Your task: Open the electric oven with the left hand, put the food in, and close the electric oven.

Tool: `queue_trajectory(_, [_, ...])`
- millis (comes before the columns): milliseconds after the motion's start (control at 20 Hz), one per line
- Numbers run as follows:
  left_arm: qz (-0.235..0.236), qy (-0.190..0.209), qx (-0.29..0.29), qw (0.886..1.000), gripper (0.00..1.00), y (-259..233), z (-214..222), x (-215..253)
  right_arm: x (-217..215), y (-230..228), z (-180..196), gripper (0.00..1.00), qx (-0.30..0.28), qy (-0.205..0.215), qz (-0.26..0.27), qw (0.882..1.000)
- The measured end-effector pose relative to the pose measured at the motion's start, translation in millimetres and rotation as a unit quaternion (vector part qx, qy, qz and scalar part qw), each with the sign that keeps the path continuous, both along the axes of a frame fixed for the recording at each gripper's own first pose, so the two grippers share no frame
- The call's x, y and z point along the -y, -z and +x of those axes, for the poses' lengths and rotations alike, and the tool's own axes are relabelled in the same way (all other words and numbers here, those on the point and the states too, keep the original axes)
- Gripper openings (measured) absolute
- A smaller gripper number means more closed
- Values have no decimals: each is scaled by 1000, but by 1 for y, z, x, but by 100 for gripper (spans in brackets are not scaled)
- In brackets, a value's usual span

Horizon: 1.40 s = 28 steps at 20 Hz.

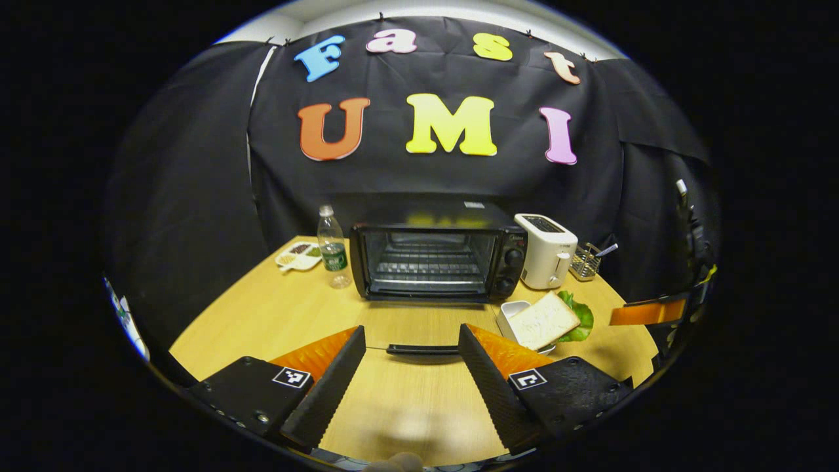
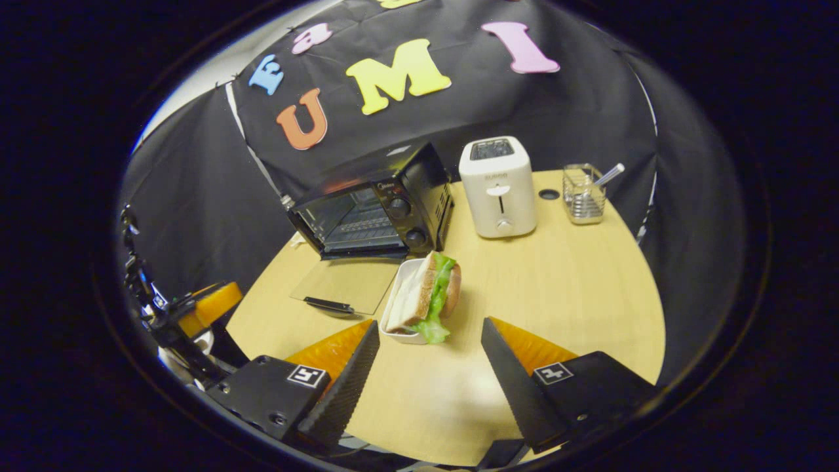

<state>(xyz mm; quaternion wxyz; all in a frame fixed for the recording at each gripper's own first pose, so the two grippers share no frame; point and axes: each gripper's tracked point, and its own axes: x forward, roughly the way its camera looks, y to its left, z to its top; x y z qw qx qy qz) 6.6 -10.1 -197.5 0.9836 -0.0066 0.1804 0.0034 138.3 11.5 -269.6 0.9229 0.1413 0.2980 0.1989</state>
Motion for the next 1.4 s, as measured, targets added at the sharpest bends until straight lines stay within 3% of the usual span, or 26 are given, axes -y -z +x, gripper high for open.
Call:
queue_trajectory(50, [6, -6, 10, 1000, 94, -18, -6, -4, -3, 7, 10, 100, -17, -9, 22, 1000])
queue_trajectory(100, [7, -11, 20, 1000, 94, -34, -12, -4, -7, 14, 18, 89, -35, -19, 44, 998])
queue_trajectory(150, [4, -13, 32, 999, 94, -50, -18, -3, -9, 24, 29, 87, -52, -21, 61, 997])
queue_trajectory(200, [2, -16, 42, 999, 94, -65, -24, -1, -9, 30, 38, 99, -70, -22, 82, 994])
queue_trajectory(300, [-4, -21, 54, 998, 94, -86, -35, 3, -21, 30, 53, 98, -98, -43, 134, 985])
queue_trajectory(350, [-13, -24, 54, 998, 94, -91, -41, 7, -25, 28, 59, 85, -108, -49, 155, 981])
queue_trajectory(400, [-18, -32, 55, 998, 94, -95, -47, 9, -28, 26, 64, 97, -112, -60, 166, 978])
queue_trajectory(450, [-19, -38, 58, 997, 94, -101, -52, 10, -30, 26, 69, 95, -118, -65, 171, 976])
queue_trajectory(500, [-15, -44, 60, 997, 94, -105, -56, 12, -30, 26, 75, 75, -120, -67, 175, 975])
queue_trajectory(550, [-10, -47, 60, 997, 94, -106, -59, 12, -32, 25, 78, 83, -123, -72, 181, 973])
queue_trajectory(600, [-5, -48, 56, 997, 94, -104, -62, 14, -35, 26, 80, 65, -130, -77, 183, 971])
queue_trajectory(650, [1, -48, 57, 997, 94, -104, -64, 14, -37, 30, 81, 59, -139, -76, 181, 971])
queue_trajectory(700, [5, -45, 54, 998, 94, -103, -65, 15, -38, 32, 81, 46, -142, -79, 183, 969])
queue_trajectory(900, [0, -31, 49, 998, 94, -96, -63, 16, -41, 25, 83, 33, -145, -72, 190, 968])
queue_trajectory(950, [-4, -27, 51, 998, 94, -94, -61, 15, -41, 23, 84, 32, -138, -71, 181, 971])
queue_trajectory(1000, [-9, -20, 50, 999, 94, -90, -60, 14, -41, 19, 85, 40, -129, -66, 174, 974])
queue_trajectory(1200, [-2, 7, 48, 999, 94, -76, -50, -7, -45, -26, 78, 40, -77, -29, 171, 982])
queue_trajectory(1400, [4, 33, 28, 999, 95, -54, -44, -38, -82, -72, 66, 40, -34, 14, 193, 980])
